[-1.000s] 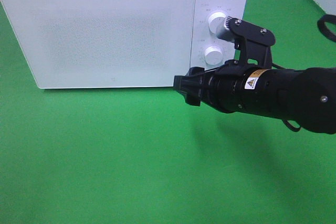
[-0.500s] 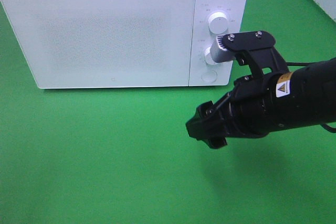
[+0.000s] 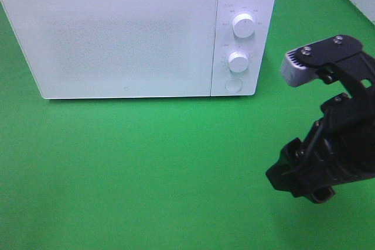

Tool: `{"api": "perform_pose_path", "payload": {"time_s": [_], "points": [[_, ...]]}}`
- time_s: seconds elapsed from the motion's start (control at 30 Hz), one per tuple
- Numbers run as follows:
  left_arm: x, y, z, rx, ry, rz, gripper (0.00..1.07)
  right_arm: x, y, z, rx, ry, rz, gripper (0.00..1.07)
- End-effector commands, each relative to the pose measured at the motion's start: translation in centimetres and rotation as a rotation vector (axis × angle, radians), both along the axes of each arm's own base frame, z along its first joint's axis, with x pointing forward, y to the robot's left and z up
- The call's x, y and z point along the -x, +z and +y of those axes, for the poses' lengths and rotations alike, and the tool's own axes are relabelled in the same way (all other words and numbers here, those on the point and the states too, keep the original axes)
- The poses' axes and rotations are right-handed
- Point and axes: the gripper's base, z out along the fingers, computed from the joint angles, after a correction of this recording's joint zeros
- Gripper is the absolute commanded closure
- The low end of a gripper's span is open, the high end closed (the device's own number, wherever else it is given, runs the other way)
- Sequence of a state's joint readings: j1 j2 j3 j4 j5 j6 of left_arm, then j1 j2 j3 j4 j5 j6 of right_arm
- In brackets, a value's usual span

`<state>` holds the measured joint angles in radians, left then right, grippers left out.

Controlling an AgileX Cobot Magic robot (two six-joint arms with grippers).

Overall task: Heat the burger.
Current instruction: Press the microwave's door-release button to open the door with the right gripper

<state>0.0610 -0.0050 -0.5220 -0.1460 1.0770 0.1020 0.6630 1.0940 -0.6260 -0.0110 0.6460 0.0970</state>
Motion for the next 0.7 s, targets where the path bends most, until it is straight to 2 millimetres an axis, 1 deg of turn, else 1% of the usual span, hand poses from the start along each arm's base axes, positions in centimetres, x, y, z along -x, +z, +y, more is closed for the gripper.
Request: {"api": "perform_pose_path", "payload": {"time_s": [0.03,0.07,0.17,0.23,0.47,0.5,0.53,0.57,0.6,0.63,0.67,0.7], "points": [[0.2,-0.1,0.0,0.005,0.006,-0.018,0.04,0.3,0.6,-0.6,0.007,-0.014,-0.004,0.31],[0.2,-0.1,0.0,0.005,0.006,-0.018,0.04,0.9,1.1,-1.0,0.011,-0.015,0.0,0.31],[0.2,-0.1,0.0,0.005,0.006,-0.018,0.04,1.4,1.4,-1.4,0.015,-0.016,0.005,0.31],[0.2,-0.1,0.0,0.005,0.006,-0.018,0.04,2.3,2.0,-2.1,0.025,-0.016,0.013,0.31],[0.2,-0.1,0.0,0.005,0.006,-0.018,0.04,3.1,2.9,-3.0,-0.009,-0.036,-0.023,0.31],[0.2,-0.1,0.0,0.005,0.006,-0.018,0.04,3.1,3.1,-3.4,-0.013,-0.059,-0.031,0.31],[0.2,-0.1,0.0,0.005,0.006,-0.018,0.04,3.1,3.4,-4.4,-0.022,-0.116,-0.045,0.31],[0.2,-0.1,0.0,0.005,0.006,-0.018,0.04,3.1,3.4,-4.4,-0.022,-0.116,-0.045,0.31],[0.2,-0.1,0.0,0.005,0.006,-0.018,0.04,3.3,3.9,-5.6,-0.029,-0.186,-0.063,0.31],[0.2,-0.1,0.0,0.005,0.006,-0.018,0.04,3.3,3.9,-5.6,-0.029,-0.186,-0.063,0.31],[0.2,-0.1,0.0,0.005,0.006,-0.018,0.04,3.7,4.3,-6.7,-0.041,-0.247,-0.093,0.31],[0.2,-0.1,0.0,0.005,0.006,-0.018,0.04,3.7,4.3,-6.7,-0.041,-0.247,-0.093,0.31]]}}
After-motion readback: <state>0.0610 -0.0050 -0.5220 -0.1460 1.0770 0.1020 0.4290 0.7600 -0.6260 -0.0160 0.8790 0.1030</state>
